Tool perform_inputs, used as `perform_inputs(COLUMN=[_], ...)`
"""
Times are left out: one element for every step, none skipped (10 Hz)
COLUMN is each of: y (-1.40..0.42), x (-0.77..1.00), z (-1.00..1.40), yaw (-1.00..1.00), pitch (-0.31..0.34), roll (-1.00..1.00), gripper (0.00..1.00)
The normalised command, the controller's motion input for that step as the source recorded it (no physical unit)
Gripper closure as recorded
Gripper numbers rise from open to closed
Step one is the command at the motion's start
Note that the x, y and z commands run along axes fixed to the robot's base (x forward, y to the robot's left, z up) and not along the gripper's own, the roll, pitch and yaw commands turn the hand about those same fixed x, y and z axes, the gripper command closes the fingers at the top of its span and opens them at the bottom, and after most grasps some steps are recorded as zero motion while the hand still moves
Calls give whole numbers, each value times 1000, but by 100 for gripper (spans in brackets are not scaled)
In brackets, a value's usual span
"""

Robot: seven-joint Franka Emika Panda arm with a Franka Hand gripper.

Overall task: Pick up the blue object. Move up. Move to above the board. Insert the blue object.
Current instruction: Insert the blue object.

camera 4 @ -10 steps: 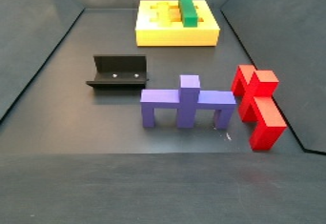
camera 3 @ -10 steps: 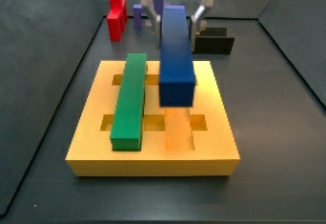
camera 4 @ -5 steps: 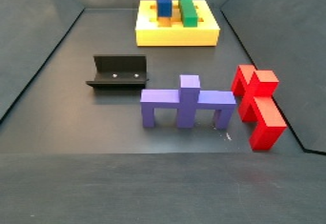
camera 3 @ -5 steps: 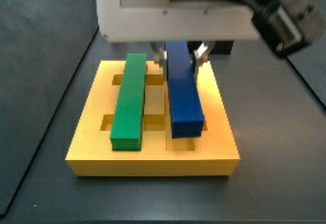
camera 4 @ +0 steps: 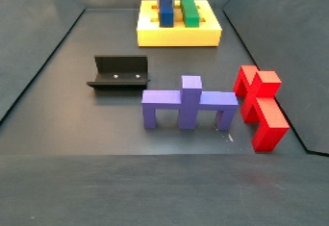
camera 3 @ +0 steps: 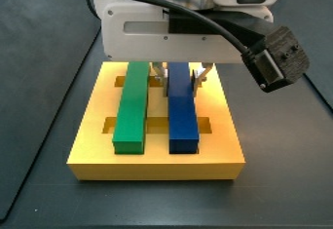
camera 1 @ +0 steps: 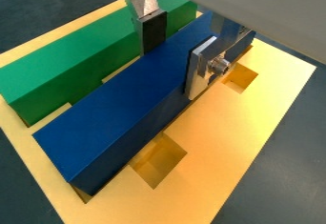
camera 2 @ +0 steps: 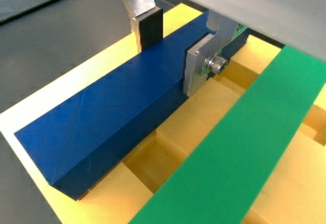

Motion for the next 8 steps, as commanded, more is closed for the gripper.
perform_inputs(y=[-49, 0, 0, -209, -134, 0, 29, 0], x=[0, 11, 40, 146, 174, 14, 0, 0], z=[-289, -329, -337, -260, -317, -320, -240, 0], yaw=[-194, -174, -149, -189, -226, -237, -134, 0], pitch=[0, 0, 0, -1, -1, -6, -21, 0], roll=[0, 0, -63, -41, -70, -123, -69, 0], gripper=[100, 100, 100, 100, 100, 100, 100, 100])
